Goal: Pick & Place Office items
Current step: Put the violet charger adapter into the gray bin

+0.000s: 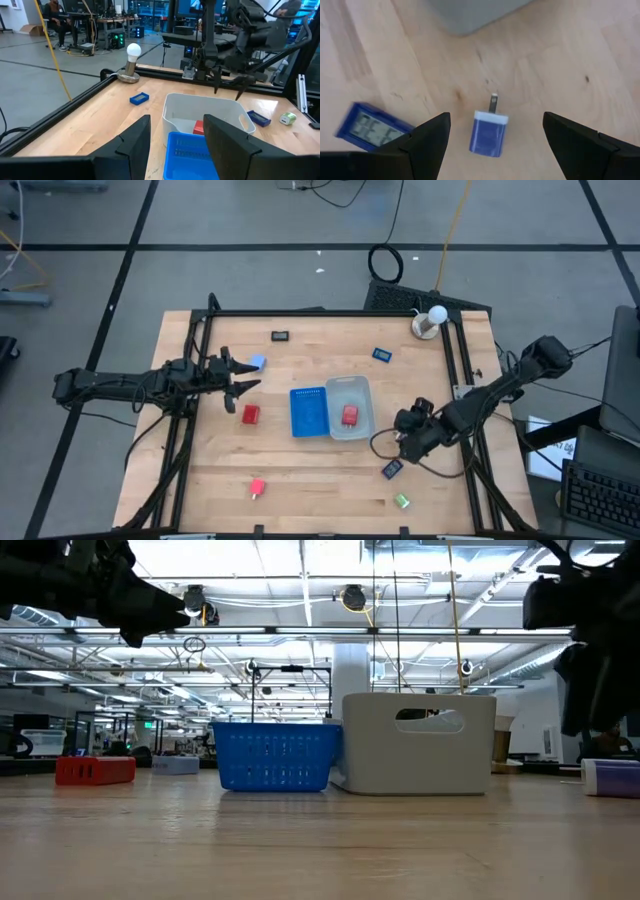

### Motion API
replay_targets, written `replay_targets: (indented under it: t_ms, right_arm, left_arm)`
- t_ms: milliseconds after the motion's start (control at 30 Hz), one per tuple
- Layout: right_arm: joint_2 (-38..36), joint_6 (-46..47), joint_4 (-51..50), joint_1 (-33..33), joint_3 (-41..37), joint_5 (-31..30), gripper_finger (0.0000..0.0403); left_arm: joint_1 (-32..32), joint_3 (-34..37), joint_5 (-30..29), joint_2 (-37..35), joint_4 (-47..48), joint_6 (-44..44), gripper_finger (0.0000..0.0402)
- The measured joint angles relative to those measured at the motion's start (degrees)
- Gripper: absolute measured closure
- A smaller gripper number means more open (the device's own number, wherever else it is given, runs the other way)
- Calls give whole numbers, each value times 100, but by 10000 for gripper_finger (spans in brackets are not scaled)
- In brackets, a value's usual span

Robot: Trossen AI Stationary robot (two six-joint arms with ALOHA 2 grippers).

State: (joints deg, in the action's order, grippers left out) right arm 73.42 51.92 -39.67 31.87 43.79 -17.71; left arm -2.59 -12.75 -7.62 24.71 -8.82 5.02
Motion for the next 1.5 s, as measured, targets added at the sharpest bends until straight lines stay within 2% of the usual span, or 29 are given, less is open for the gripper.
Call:
replay_targets:
  t_ms: [367, 667, 967, 1233, 1500]
  right_arm:
    - [716, 331, 127, 169, -4, 1, 94]
    - [770, 547, 153, 169, -262, 1, 94]
    - [757, 683, 589, 165, -581, -25, 95]
    - [761, 109, 744, 163, -592, -27, 131]
    - [767, 250, 803, 163, -594, 8, 166]
  left_arm:
    - [0, 0, 0, 0, 0, -2, 217]
    - [0, 0, 0, 0, 2, 4, 217]
    - [0, 0, 0, 2, 0, 24, 218]
    - [0, 0, 0, 2, 0, 28, 217]
    - [0, 0, 0, 2, 0, 33, 217]
